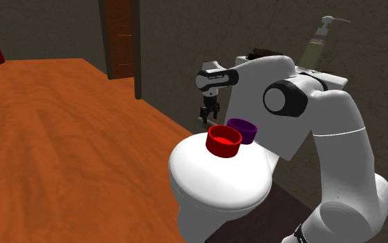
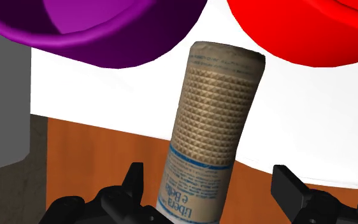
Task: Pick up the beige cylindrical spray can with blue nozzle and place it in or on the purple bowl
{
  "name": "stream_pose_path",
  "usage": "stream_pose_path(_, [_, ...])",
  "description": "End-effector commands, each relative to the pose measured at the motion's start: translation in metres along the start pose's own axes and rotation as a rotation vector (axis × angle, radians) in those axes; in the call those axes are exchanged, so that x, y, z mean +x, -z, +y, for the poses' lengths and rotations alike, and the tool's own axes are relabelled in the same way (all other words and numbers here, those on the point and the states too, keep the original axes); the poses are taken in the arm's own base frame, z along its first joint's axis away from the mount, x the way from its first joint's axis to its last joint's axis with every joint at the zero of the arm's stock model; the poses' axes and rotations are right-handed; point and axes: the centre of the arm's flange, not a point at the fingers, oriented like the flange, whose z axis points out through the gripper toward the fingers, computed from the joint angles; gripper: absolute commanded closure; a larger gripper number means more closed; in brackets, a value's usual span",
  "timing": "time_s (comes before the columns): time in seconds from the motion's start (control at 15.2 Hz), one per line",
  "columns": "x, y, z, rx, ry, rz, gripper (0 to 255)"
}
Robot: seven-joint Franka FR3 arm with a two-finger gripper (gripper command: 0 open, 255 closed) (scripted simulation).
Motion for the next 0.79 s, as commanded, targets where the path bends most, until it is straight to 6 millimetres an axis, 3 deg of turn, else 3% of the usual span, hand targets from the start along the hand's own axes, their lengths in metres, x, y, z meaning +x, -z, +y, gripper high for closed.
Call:
stream_pose_path(0.0, [0.002,-0.010,0.001,0.000,0.000,-0.001,0])
stream_pose_path(0.33, [0.002,-0.034,0.001,0.000,0.000,-0.002,0])
stream_pose_path(0.73, [0.002,-0.034,0.001,0.000,0.000,-0.002,0])
